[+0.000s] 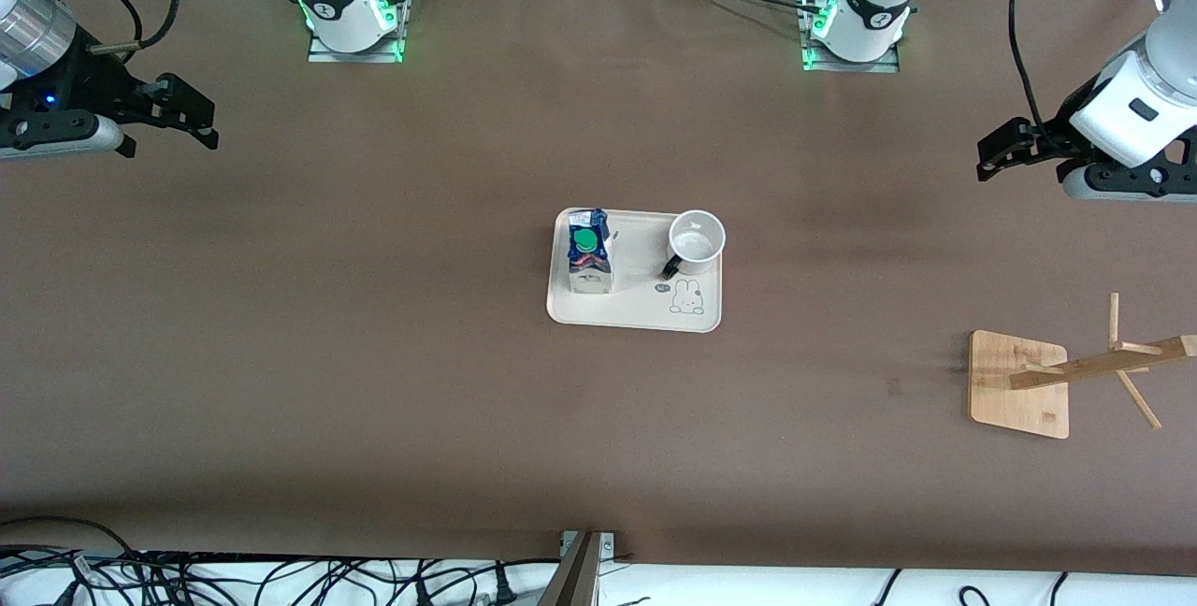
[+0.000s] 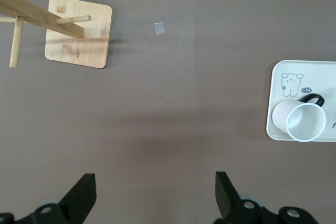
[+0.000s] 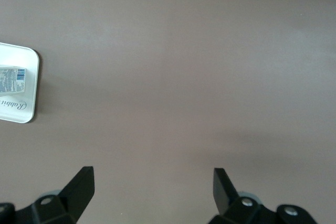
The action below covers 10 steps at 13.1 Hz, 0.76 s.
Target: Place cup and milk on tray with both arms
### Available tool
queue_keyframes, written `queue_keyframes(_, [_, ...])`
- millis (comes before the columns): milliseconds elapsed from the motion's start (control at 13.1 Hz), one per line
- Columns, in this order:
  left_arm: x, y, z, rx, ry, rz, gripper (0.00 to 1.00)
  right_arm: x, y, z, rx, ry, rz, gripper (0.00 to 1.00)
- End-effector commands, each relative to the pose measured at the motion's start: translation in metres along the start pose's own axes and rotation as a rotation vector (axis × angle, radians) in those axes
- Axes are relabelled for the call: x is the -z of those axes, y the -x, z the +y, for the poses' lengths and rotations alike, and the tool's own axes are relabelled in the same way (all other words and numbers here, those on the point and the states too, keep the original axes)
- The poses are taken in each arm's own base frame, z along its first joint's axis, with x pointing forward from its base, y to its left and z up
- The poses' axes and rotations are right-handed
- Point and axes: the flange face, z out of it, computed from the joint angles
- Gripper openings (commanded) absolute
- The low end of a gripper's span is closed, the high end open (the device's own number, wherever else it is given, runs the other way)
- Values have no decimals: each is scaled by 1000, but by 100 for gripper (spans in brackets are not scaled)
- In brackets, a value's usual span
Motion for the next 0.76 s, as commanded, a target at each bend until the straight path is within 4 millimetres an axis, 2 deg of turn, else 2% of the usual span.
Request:
queue_keyframes(0, [10, -3, 7, 13, 4, 0, 100, 4, 0, 0, 15, -11, 0, 100])
queue_keyframes(305, [16, -6, 29, -21, 7, 12, 100, 4, 0, 1, 13, -9, 0, 100])
queue_keyframes(686, [14, -7, 27, -19, 6, 6, 100, 4, 0, 0, 15, -10, 0, 100])
